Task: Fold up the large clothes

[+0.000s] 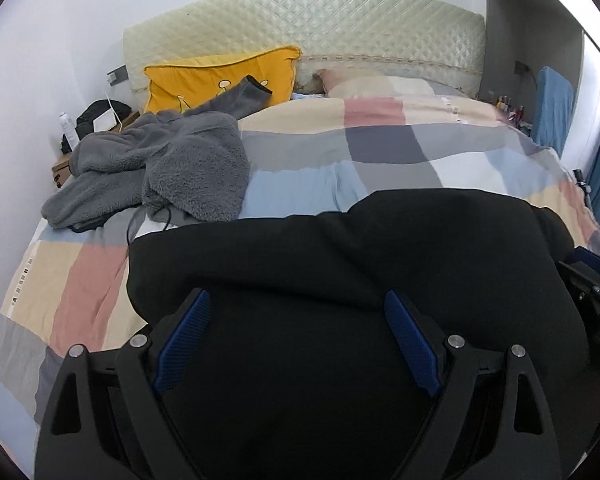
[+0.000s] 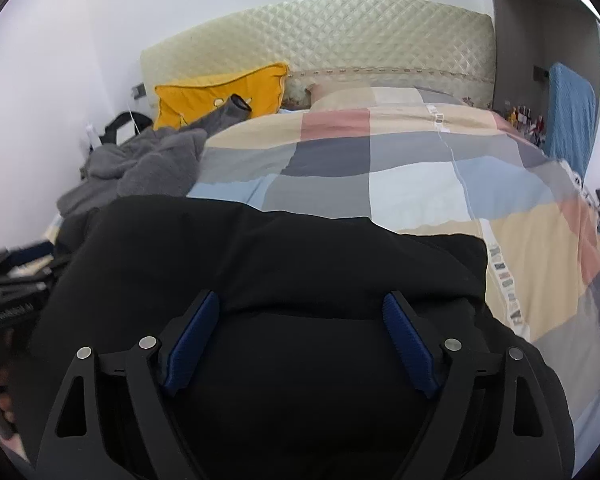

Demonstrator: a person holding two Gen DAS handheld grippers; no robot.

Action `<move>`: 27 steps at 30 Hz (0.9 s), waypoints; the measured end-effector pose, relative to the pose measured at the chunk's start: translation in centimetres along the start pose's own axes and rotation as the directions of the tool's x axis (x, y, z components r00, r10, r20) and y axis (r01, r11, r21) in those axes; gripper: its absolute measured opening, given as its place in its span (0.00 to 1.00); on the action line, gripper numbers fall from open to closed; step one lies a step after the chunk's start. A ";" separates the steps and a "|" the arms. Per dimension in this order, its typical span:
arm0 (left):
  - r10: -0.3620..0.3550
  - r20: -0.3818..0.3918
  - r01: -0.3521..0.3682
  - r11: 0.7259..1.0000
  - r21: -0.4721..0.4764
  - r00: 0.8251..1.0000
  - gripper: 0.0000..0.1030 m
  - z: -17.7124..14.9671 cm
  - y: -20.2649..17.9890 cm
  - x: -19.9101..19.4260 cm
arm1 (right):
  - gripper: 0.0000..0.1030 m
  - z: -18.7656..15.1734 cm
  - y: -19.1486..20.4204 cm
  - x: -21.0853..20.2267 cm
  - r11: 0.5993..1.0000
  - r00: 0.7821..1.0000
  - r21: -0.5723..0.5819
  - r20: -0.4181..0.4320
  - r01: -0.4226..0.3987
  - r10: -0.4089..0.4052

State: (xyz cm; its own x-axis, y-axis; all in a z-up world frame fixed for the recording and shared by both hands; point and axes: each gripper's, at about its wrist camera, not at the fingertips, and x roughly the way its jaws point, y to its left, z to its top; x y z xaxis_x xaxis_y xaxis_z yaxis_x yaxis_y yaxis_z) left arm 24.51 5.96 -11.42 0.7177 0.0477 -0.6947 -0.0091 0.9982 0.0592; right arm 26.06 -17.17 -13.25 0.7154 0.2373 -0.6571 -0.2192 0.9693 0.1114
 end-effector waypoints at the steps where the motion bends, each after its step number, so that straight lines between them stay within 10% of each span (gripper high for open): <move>1: 0.007 0.002 -0.007 1.000 0.002 1.000 0.86 0.2 -0.2 0.1 | 0.82 0.1 0.2 0.5 1.000 1.000 -0.013 0.000 0.012 -0.012; 27: -0.016 -0.044 0.015 0.999 -0.036 0.999 0.88 0.1 0.3 4.7 | 0.87 -0.4 0.4 4.9 0.989 0.997 -0.131 -0.008 0.071 -0.073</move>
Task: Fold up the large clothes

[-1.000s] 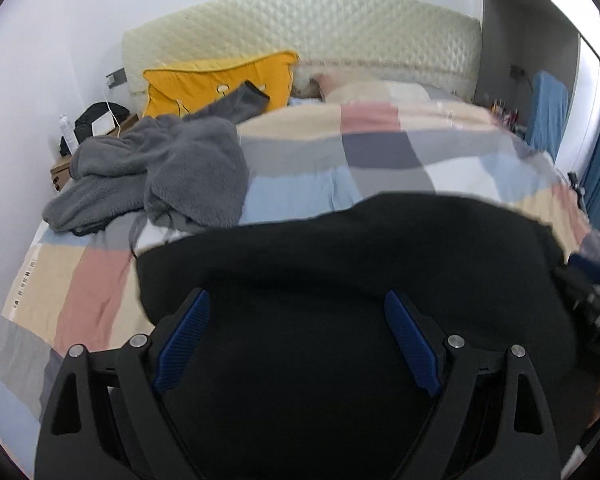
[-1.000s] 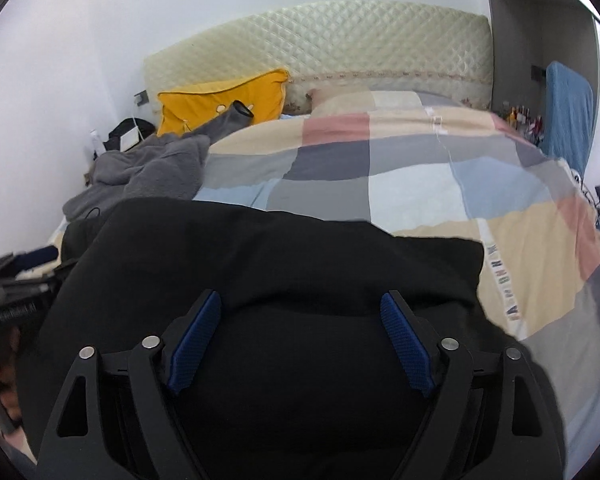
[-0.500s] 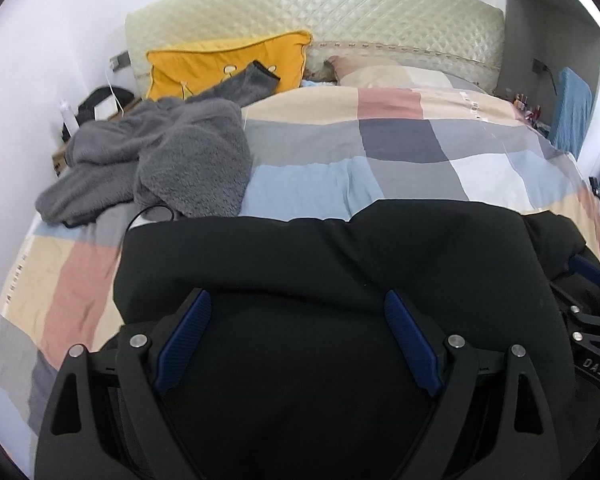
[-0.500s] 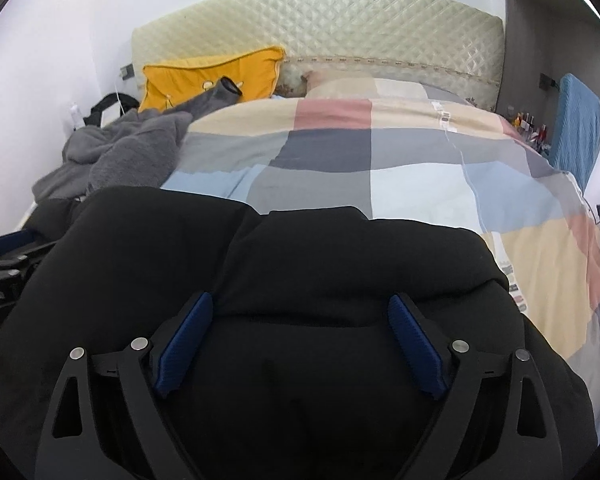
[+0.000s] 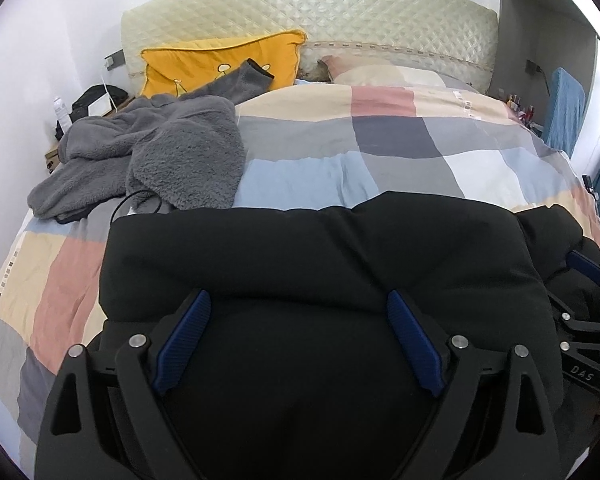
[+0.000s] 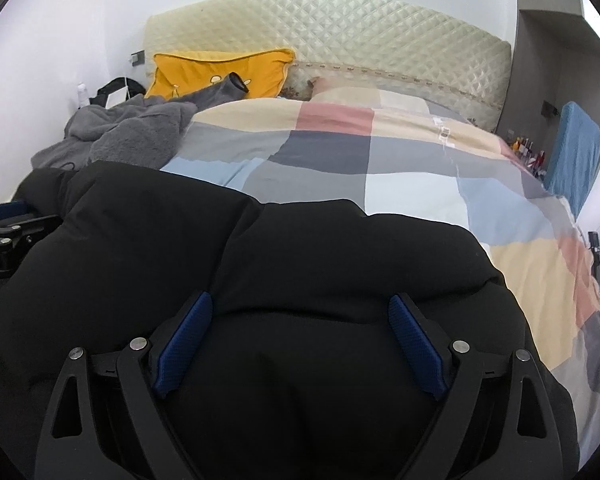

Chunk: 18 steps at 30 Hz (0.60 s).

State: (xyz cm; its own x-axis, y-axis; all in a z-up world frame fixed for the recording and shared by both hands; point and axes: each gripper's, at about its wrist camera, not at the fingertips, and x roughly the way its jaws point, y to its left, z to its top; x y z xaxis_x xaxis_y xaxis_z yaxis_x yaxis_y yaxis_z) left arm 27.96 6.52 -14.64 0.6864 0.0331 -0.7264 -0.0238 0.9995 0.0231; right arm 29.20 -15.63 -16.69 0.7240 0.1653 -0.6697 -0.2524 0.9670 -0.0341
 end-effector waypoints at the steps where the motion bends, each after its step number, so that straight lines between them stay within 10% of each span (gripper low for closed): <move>1: -0.001 -0.002 0.001 1.000 -0.002 1.000 0.88 0.0 0.2 0.1 | 0.87 0.0 -0.2 0.0 1.000 1.000 0.005 -0.004 -0.011 0.011; 18: 0.128 -0.080 -0.137 0.985 -0.105 0.989 0.92 -1.3 5.9 1.3 | 0.89 -1.4 -6.2 -1.8 0.991 1.000 0.134 -0.030 0.000 0.004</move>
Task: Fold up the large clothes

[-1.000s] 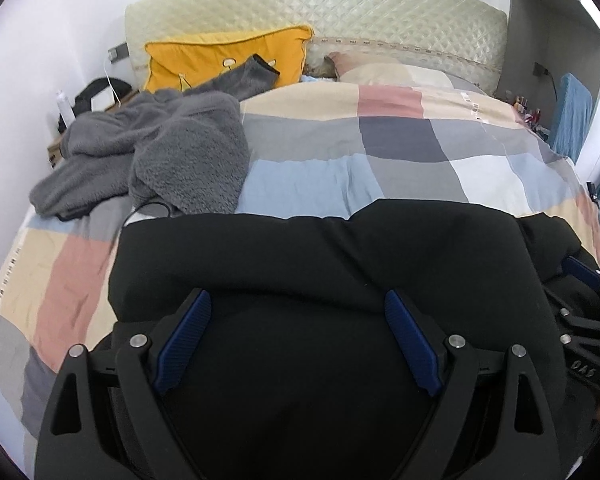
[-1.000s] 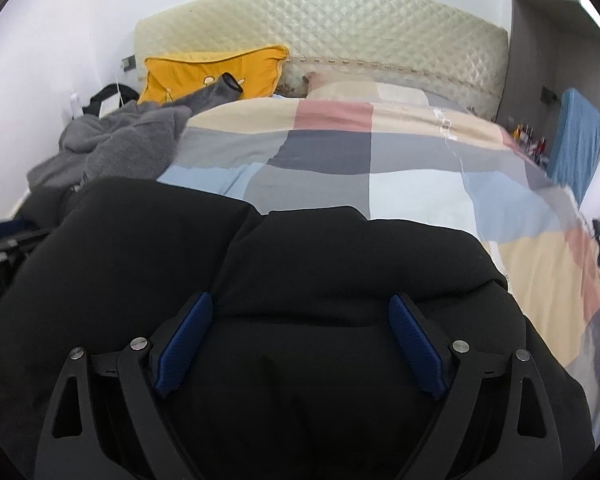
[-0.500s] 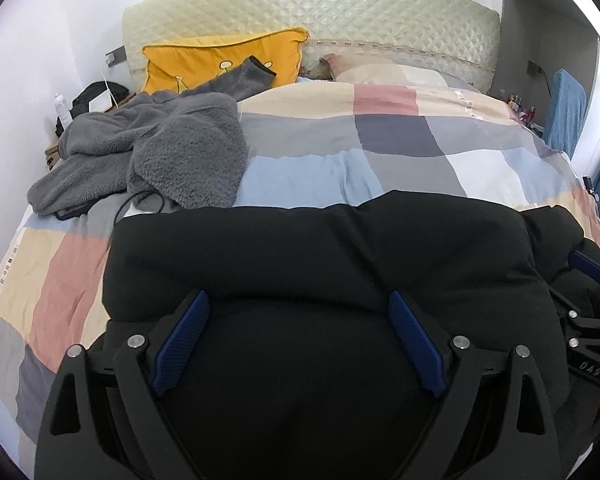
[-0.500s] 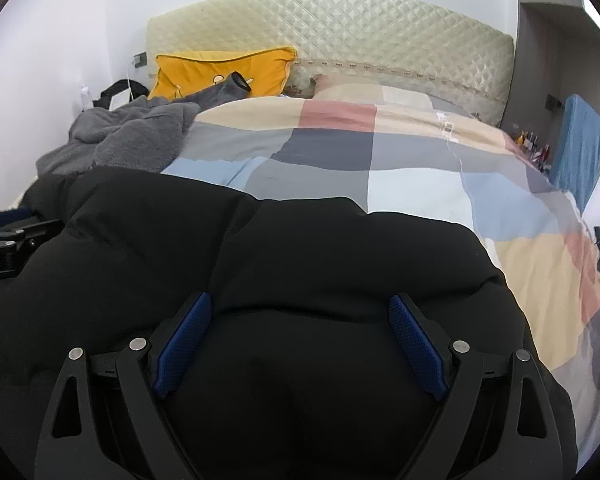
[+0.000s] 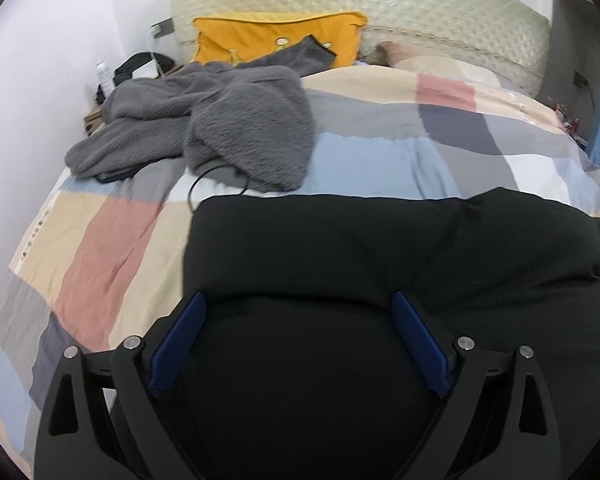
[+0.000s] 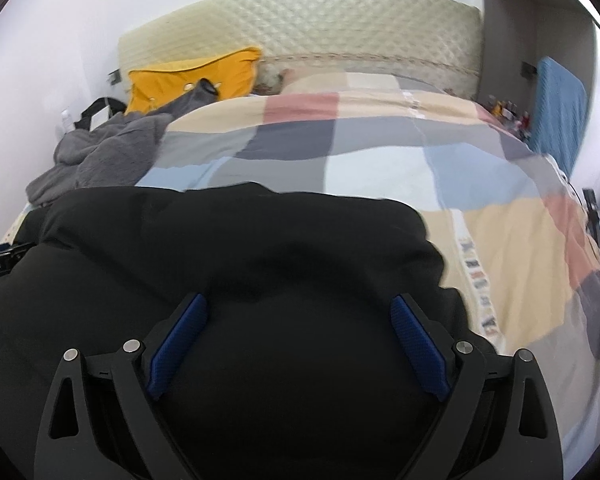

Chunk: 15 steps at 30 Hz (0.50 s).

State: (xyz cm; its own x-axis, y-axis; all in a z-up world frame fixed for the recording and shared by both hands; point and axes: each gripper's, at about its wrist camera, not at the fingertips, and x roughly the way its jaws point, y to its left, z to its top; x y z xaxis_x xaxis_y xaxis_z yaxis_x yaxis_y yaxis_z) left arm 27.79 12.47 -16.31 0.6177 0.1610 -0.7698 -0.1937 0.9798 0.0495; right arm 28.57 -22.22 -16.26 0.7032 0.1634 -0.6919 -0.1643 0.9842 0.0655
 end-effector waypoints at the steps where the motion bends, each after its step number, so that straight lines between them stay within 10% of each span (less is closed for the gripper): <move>1: 0.002 -0.001 -0.002 1.000 -0.008 1.000 0.92 -0.1 0.3 0.0 | 0.89 -0.2 -0.4 -0.2 1.000 1.000 0.008 -0.002 0.003 -0.003; 15: -0.049 0.102 0.056 0.996 -0.069 0.994 0.98 0.7 -0.6 -10.4 | 1.00 1.8 1.1 -12.8 1.000 0.981 0.002 0.192 0.017 -0.017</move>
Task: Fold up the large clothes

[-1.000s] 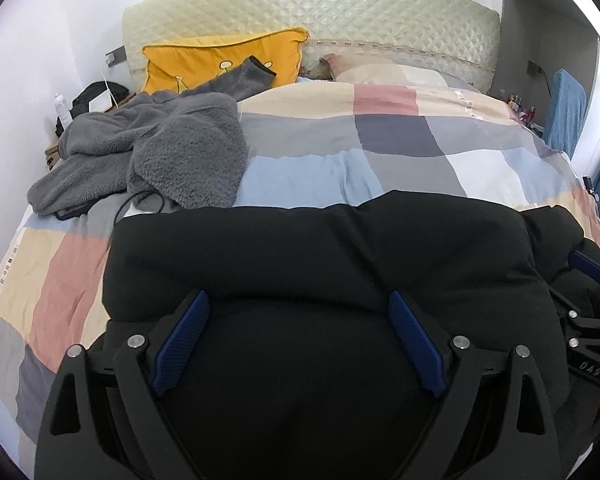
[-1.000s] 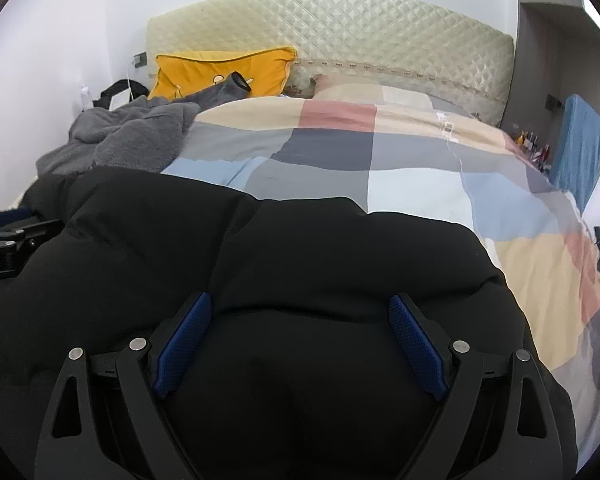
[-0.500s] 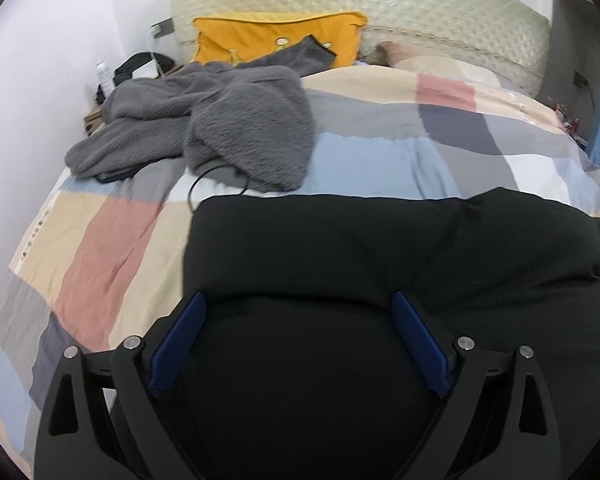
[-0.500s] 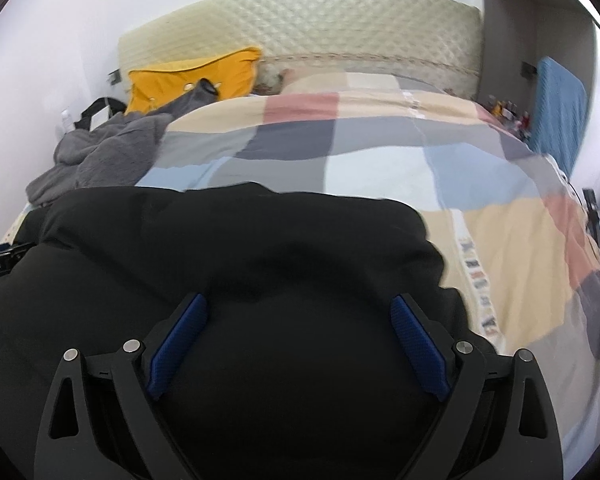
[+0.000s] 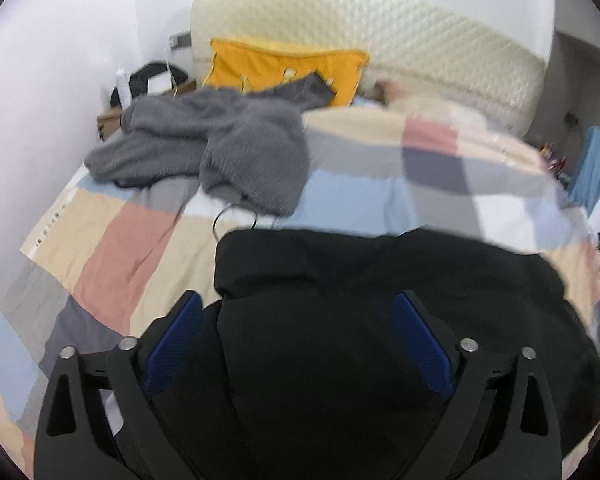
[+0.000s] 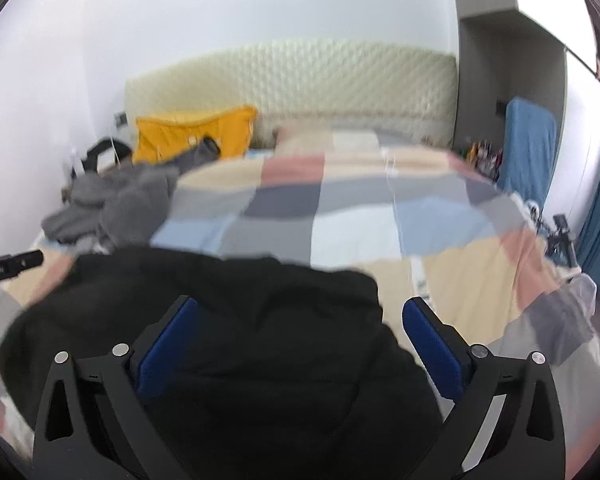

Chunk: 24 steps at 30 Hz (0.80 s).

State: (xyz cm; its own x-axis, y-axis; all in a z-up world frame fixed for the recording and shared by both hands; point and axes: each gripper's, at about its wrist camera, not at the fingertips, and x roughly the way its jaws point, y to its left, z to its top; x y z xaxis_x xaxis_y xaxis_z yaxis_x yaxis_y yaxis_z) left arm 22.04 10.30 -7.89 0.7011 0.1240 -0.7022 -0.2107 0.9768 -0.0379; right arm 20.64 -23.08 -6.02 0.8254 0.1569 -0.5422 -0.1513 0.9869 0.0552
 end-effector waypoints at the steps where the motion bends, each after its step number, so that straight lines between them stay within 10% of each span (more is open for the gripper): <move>1: -0.008 0.018 0.008 1.000 0.003 1.000 1.00 0.1 -0.4 -1.0 | 1.00 0.4 0.2 -1.1 1.000 1.000 -0.002 0.020 -0.012 0.012; 24: -0.189 0.226 0.161 0.978 0.136 0.956 1.00 -2.4 -4.8 -21.6 | 1.00 2.0 3.3 -20.9 0.991 0.947 -0.059 0.293 -0.117 0.129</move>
State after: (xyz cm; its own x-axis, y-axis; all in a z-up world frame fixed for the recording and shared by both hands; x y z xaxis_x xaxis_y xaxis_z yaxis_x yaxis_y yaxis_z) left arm 6.29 2.53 5.77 0.8635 -0.0266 -0.5036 -0.0004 0.9986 -0.0535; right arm 3.96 -23.01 7.23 0.9219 0.2865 -0.2608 -0.2784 0.9580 0.0685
